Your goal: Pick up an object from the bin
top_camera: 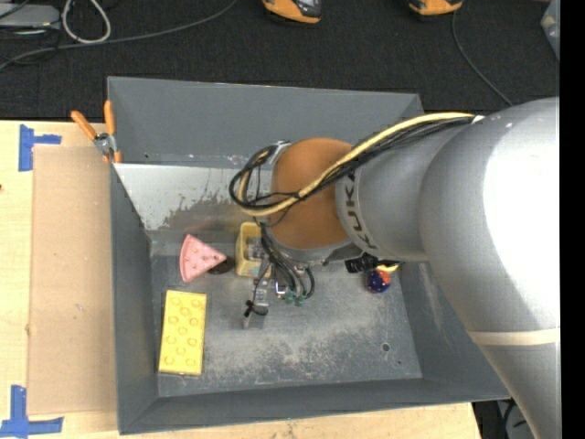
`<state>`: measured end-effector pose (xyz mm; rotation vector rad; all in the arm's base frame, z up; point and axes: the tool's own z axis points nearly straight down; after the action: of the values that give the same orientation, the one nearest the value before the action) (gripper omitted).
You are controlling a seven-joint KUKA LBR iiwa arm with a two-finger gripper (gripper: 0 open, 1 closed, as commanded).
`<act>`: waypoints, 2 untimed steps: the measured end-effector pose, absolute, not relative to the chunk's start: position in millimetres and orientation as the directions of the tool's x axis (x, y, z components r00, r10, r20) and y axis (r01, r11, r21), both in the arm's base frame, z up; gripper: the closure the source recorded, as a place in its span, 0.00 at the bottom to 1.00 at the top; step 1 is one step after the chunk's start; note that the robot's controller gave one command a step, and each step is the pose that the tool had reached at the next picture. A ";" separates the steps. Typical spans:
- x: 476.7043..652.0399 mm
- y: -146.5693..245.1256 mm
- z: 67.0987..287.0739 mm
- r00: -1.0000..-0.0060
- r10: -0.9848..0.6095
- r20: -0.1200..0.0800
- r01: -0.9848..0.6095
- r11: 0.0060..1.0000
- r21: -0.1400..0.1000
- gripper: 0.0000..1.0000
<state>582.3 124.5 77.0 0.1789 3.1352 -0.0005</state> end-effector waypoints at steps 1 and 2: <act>579.1 122.9 76.8 -0.983 0.182 -0.002 0.182 0.983 0.003 0.00; 533.9 123.7 71.9 -0.992 0.126 -0.007 0.126 0.992 0.003 0.00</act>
Offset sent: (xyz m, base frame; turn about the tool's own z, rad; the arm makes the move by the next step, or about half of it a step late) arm -0.0546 0.0002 -0.0070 0.0054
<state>533.9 123.7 71.9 0.1978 3.1284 0.0034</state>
